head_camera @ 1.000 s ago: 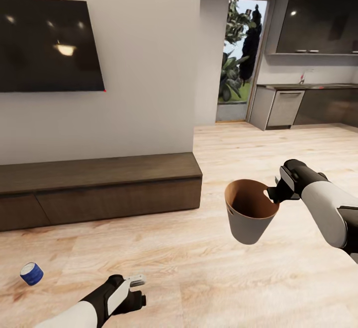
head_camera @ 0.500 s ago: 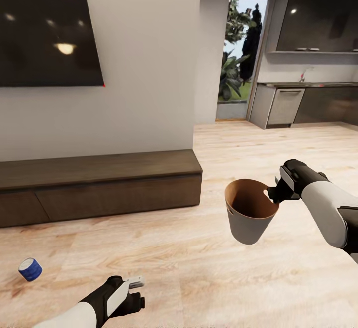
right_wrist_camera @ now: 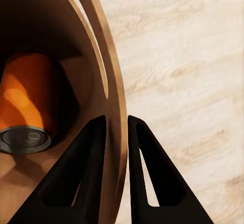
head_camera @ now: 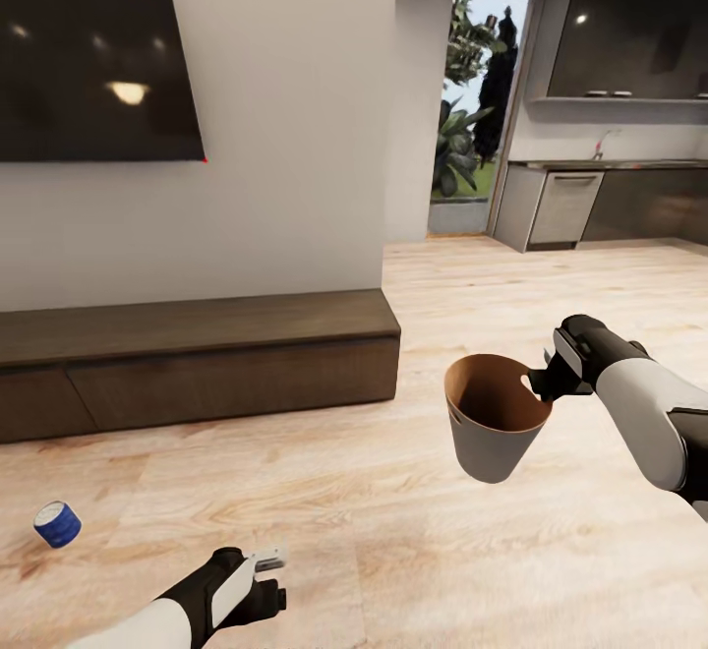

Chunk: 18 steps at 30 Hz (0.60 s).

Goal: Put the three can of soda from the living room inside the tash can in the kitchen.

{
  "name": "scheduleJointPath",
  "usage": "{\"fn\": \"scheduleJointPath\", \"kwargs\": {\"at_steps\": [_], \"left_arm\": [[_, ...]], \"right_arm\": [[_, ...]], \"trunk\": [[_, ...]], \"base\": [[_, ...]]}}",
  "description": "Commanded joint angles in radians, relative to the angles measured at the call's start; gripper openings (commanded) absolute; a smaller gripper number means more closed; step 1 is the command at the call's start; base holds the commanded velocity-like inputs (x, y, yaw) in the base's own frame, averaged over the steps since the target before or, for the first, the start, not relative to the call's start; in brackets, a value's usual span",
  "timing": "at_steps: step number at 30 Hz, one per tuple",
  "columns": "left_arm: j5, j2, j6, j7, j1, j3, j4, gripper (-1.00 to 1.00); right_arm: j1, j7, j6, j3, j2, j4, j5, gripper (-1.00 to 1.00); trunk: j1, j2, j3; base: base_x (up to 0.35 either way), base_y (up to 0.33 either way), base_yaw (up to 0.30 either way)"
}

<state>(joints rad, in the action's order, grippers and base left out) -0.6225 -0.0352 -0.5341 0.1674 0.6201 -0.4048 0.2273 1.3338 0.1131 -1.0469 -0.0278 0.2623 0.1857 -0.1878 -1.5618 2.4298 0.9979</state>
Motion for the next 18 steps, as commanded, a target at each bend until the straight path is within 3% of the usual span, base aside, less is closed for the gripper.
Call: {"fn": "scheduleJointPath", "kwargs": {"at_steps": [1,10,18], "left_arm": [[0.000,0.000,0.000,0.000,0.000,0.000,0.000,1.00],[0.000,0.000,0.000,0.000,0.000,0.000,0.000,1.00],[0.001,0.000,0.000,0.000,0.000,0.000,0.000,1.00]], "right_arm": [[0.001,0.004,0.000,-0.007,0.000,0.001,0.013,-1.00],[0.001,0.004,0.000,-0.007,0.001,0.000,0.013,-1.00],[0.001,0.004,0.000,-0.007,0.001,0.003,0.012,-1.00]], "trunk": [[-0.004,0.007,0.003],[-0.038,0.070,0.031],[-0.042,0.072,0.062]], "base": [[0.000,0.000,0.000],[0.000,0.000,0.000],[0.000,0.000,0.000]]}}
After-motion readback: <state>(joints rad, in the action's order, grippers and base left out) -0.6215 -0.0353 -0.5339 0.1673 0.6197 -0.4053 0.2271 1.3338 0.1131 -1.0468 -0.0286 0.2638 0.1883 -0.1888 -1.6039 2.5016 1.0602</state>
